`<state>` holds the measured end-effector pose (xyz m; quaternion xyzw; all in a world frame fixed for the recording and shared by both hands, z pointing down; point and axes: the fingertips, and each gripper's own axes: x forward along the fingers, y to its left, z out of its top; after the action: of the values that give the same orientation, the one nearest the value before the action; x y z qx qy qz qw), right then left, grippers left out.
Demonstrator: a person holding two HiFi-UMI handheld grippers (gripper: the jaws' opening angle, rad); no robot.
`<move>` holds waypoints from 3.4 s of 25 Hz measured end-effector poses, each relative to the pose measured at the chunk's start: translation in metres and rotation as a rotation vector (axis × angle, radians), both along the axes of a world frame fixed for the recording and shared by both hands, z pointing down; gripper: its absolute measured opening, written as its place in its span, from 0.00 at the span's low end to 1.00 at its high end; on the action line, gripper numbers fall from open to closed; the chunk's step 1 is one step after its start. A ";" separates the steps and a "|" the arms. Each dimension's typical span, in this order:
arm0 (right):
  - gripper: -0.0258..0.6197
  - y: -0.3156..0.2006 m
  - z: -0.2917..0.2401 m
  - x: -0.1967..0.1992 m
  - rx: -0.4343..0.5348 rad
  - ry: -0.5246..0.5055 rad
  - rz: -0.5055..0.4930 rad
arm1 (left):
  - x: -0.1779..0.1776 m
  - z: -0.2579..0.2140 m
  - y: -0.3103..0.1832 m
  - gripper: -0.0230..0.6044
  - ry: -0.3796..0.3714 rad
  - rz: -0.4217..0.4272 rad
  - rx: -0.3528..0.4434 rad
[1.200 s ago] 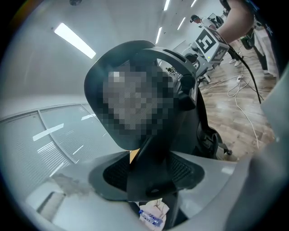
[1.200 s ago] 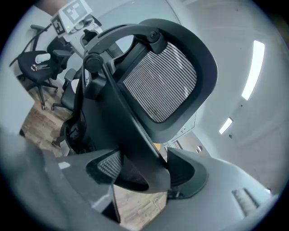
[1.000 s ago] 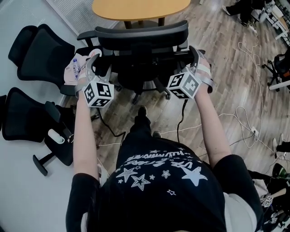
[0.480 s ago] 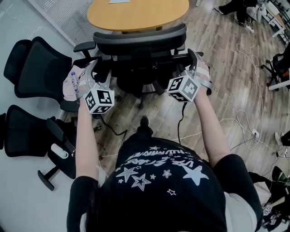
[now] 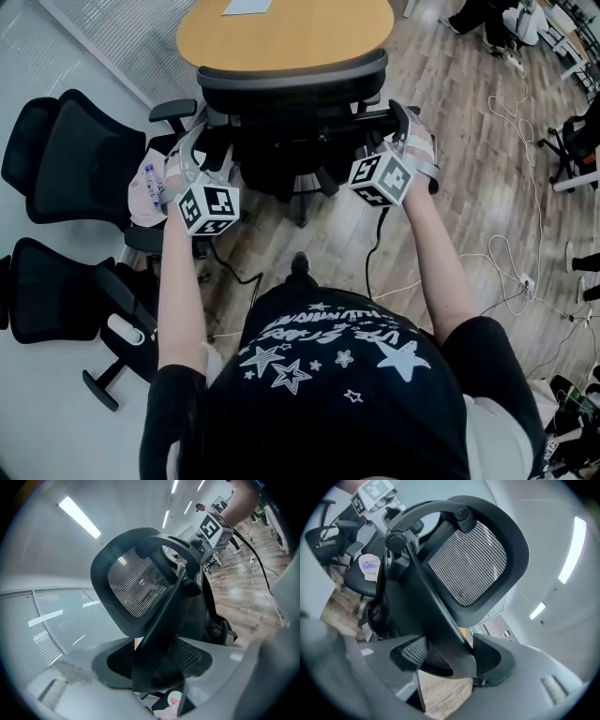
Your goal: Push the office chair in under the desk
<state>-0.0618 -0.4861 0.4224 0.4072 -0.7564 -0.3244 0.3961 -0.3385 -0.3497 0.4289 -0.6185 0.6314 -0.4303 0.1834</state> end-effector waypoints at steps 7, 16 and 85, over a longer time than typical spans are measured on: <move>0.49 -0.024 0.003 -0.019 -0.022 0.009 0.003 | -0.020 0.001 -0.026 0.45 0.003 -0.003 -0.003; 0.49 -0.039 0.001 -0.039 -0.014 0.015 0.012 | -0.043 0.000 -0.047 0.45 0.004 0.021 -0.005; 0.08 0.155 -0.020 0.039 -0.096 -0.295 -0.084 | 0.098 -0.018 0.130 0.04 0.462 -0.197 0.086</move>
<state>-0.0230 -0.3312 0.4027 0.3991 -0.8373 -0.2405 0.2859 -0.2405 -0.2200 0.4112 -0.6276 0.7314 -0.2661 0.0178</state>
